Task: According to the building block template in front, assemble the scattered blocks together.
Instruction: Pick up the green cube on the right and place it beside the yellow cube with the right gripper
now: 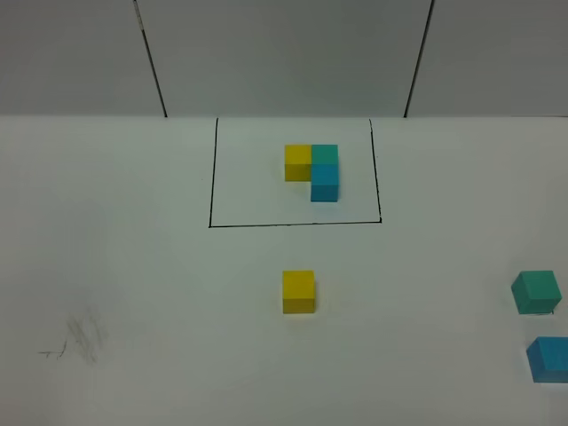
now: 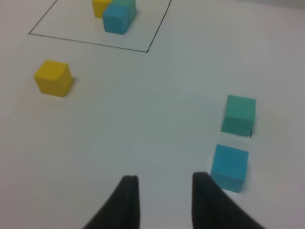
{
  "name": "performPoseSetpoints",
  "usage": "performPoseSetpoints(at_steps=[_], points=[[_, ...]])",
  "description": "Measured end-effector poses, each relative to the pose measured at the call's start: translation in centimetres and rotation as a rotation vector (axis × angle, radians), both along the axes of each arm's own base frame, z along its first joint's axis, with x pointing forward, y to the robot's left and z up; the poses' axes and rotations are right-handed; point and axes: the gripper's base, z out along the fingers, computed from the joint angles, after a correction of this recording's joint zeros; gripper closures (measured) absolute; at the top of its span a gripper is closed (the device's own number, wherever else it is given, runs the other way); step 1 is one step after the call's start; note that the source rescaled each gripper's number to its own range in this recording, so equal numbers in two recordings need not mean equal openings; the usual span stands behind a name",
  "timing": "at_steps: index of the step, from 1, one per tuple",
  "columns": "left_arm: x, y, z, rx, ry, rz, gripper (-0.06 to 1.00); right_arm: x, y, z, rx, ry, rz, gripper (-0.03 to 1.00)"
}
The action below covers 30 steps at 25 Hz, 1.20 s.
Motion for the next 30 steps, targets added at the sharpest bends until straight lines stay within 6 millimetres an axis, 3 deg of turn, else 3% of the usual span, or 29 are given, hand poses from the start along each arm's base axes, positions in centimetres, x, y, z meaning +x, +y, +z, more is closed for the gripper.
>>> performPoseSetpoints(at_steps=[4, 7, 12, 16, 19, 23, 26, 30], points=[[0.0, 0.0, 0.0, 0.001, 0.0, -0.001, 0.29, 0.0, -0.1, 0.0, 0.006, 0.004, -0.02, 0.96], [0.0, 0.0, 0.0, 0.001, 0.0, -0.001, 0.29, 0.3, -0.5, 0.0, 0.044, 0.017, -0.085, 0.86], [0.0, 0.0, 0.0, 0.001, 0.0, -0.001, 0.29, 3.7, -0.8, 1.0, 0.067, 0.096, -0.16, 0.44], [0.0, 0.0, 0.0, 0.001, 0.0, -0.001, 0.29, 8.4, -0.8, 2.1, 0.054, 0.106, -0.191, 0.16], [0.0, 0.0, 0.0, 0.001, 0.0, -0.001, 0.29, 12.7, -0.7, 2.9, 0.047, 0.13, -0.203, 0.11], [0.0, 0.0, 0.0, 0.001, 0.0, -0.001, 0.29, 18.6, -0.5, 2.7, 0.001, 0.231, -0.211, 0.14], [0.0, 0.0, 0.0, 0.002, 0.0, -0.001, 0.29, 23.1, -0.4, 0.4, -0.042, 0.373, -0.211, 0.16], [0.0, 0.0, 0.0, 0.002, 0.0, -0.001, 0.29, 27.2, -0.3, -2.5, -0.094, 0.5, -0.205, 0.17]])
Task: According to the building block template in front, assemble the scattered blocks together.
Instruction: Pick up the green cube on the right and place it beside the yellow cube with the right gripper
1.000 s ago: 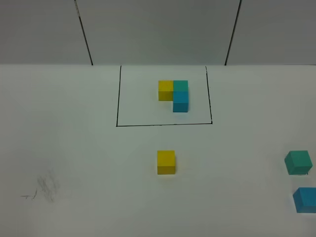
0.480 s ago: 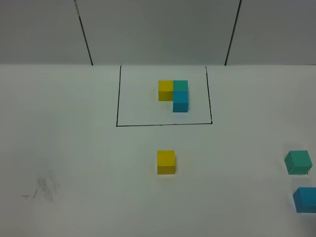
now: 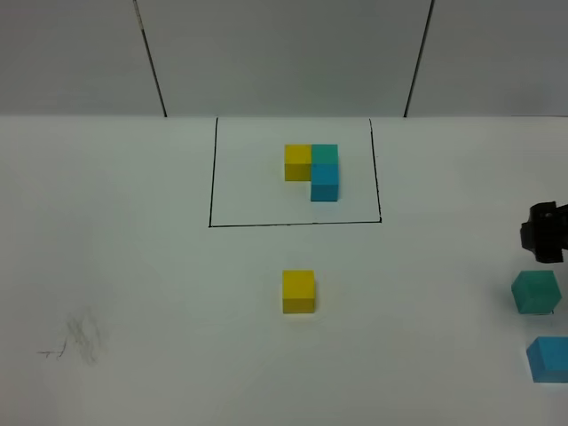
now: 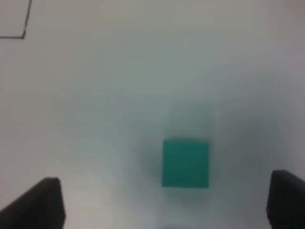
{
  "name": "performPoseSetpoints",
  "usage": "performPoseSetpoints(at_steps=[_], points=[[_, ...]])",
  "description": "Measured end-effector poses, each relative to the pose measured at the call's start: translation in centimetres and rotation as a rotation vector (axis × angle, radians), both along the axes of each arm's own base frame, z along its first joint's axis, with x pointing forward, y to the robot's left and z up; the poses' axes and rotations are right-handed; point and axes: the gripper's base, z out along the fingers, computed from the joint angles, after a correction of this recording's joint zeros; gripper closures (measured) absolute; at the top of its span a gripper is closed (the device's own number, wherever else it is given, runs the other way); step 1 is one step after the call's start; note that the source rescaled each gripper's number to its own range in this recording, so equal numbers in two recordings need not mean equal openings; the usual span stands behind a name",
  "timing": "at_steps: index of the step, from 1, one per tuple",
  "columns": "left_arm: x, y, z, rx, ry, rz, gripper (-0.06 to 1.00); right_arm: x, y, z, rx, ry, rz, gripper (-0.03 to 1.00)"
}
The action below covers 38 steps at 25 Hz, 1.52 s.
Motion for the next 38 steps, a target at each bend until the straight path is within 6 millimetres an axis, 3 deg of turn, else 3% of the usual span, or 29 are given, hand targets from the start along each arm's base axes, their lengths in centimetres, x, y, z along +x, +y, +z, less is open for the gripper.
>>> performPoseSetpoints(at_steps=[3, 8, 18, 27, 30, 33, 38], points=[[0.0, 0.0, 0.0, 0.0, 0.0, 0.0, 0.29, 1.8, -0.1, -2.4, -0.036, 0.087, 0.01, 0.17], [0.0, 0.0, 0.0, 0.0, 0.0, 0.0, 0.29, 2.8, -0.3, -5.1, -0.08, 0.179, 0.017, 0.17], [0.0, 0.0, 0.0, 0.0, 0.0, 0.0, 0.29, 4.4, -0.4, -8.7, -0.11, 0.217, 0.044, 0.17], [0.0, 0.0, 0.0, 0.0, 0.0, 0.0, 0.29, 4.9, -1.7, -12.0, -0.106, 0.305, 0.013, 0.19], [0.0, 0.0, 0.0, 0.0, 0.0, 0.0, 0.29, 4.9, -1.7, -12.3, -0.117, 0.308, 0.038, 0.35], [0.0, 0.0, 0.0, 0.0, 0.0, 0.0, 0.29, 5.0, -1.7, -12.3, -0.131, 0.3, 0.07, 0.74], [0.0, 0.0, 0.0, 0.0, 0.0, 0.0, 0.29, 5.0, -1.5, -11.8, -0.175, 0.285, 0.171, 0.73]])
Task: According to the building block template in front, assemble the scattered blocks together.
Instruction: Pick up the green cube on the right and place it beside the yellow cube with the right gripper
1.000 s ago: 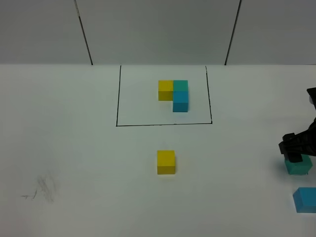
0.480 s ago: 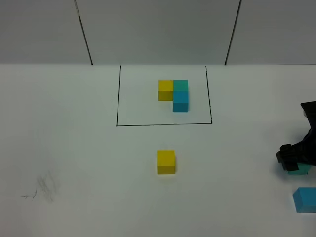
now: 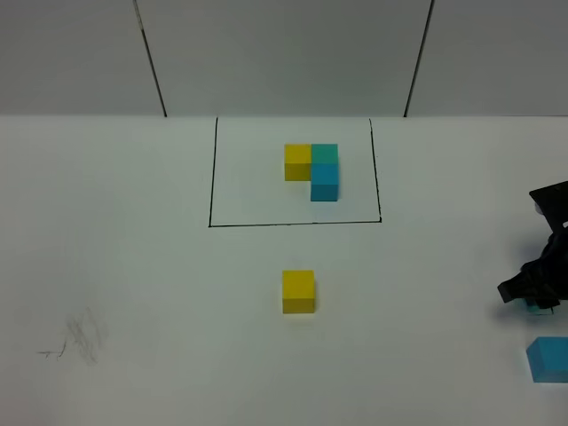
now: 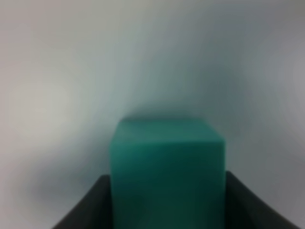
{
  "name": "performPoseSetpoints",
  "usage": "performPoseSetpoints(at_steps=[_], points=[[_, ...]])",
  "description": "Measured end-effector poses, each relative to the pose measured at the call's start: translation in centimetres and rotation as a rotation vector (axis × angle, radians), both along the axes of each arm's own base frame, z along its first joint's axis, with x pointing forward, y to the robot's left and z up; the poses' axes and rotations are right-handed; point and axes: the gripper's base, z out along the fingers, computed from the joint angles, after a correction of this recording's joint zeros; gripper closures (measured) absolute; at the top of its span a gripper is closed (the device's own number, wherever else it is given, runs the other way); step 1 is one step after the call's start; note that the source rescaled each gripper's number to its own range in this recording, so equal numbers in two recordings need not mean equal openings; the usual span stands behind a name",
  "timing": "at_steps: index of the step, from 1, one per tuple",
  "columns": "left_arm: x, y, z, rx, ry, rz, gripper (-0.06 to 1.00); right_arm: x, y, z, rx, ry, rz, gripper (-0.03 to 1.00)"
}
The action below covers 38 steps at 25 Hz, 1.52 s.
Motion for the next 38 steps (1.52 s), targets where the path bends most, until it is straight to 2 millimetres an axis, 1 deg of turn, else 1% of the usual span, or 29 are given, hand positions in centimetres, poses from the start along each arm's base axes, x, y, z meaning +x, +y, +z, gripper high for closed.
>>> performPoseSetpoints(at_steps=[2, 4, 6, 7, 10, 13, 15, 16, 21, 23, 27, 30, 38], points=[[0.0, 0.0, 0.0, 0.0, 0.0, 0.0, 0.29, -0.1, 0.8, 1.1, -0.023, -0.032, 0.098, 0.73], [0.0, 0.0, 0.0, 0.0, 0.0, 0.0, 0.29, -0.4, 2.1, 2.8, -0.056, -0.077, 0.238, 0.73], [0.0, 0.0, 0.0, 0.0, 0.0, 0.0, 0.29, -0.8, 3.5, 3.9, -0.1, -0.098, 0.424, 0.73], [0.0, 0.0, 0.0, 0.0, 0.0, 0.0, 0.29, -1.0, 4.4, 4.2, -0.114, -0.101, 0.522, 0.73], [0.0, 0.0, 0.0, 0.0, 0.0, 0.0, 0.29, -1.5, 6.8, 4.2, -0.131, -0.101, 0.785, 0.73], [0.0, 0.0, 0.0, 0.0, 0.0, 0.0, 0.29, -1.5, 9.3, 4.4, -0.125, -0.121, 0.976, 0.73], [0.0, 0.0, 0.0, 0.0, 0.0, 0.0, 0.29, -0.9, 11.1, 4.5, -0.111, -0.129, 1.053, 0.73], [0.0, 0.0, 0.0, 0.0, 0.0, 0.0, 0.29, -0.5, 12.0, 4.6, -0.102, -0.127, 1.082, 0.73], [0.0, 0.0, 0.0, 0.0, 0.0, 0.0, 0.29, 1.5, 16.0, 3.5, -0.067, -0.056, 1.196, 0.73], [0.0, 0.0, 0.0, 0.0, 0.0, 0.0, 0.29, 2.1, 17.5, 3.4, -0.057, -0.043, 1.228, 0.73], [0.0, 0.0, 0.0, 0.0, 0.0, 0.0, 0.29, 3.0, 19.8, 3.4, -0.047, -0.002, 1.249, 0.73], [0.0, 0.0, 0.0, 0.0, 0.0, 0.0, 0.29, 3.1, 20.6, 3.2, -0.054, 0.031, 1.219, 0.73], [0.0, 0.0, 0.0, 0.0, 0.0, 0.0, 0.29, 3.1, 20.3, 3.1, -0.099, 0.077, 1.184, 0.73]])
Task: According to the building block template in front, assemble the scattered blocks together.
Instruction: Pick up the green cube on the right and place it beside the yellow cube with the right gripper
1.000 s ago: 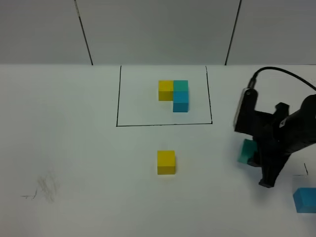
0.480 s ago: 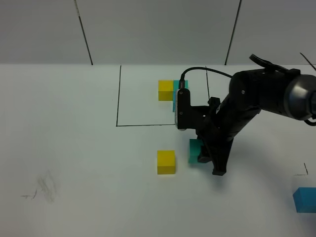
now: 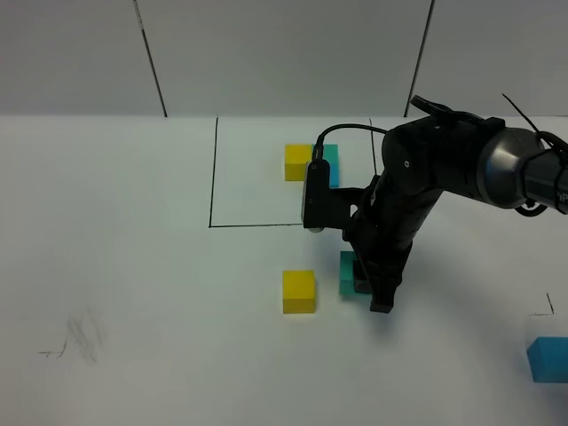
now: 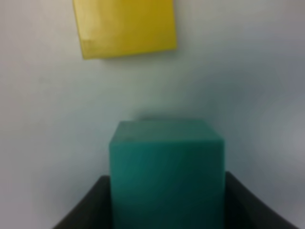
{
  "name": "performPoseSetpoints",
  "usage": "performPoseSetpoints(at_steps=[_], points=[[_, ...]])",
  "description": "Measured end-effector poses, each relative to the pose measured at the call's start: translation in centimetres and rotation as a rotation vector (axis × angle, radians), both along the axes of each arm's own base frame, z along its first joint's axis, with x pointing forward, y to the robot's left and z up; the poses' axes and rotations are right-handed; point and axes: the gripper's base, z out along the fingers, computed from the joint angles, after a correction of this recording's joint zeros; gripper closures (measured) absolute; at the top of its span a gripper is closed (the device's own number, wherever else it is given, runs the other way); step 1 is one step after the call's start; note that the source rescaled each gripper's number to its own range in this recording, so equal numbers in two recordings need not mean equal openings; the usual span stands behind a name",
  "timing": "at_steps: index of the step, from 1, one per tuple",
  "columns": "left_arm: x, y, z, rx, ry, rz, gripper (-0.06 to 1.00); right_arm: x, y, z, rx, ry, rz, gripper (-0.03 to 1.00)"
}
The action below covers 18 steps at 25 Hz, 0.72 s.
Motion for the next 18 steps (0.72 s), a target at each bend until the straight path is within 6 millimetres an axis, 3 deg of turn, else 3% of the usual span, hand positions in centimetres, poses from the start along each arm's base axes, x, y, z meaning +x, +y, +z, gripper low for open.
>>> performPoseSetpoints(at_steps=[18], points=[[0.0, 0.0, 0.0, 0.0, 0.0, 0.0, 0.29, -0.7, 1.8, 0.1, 0.01, -0.04, 0.119, 0.73]])
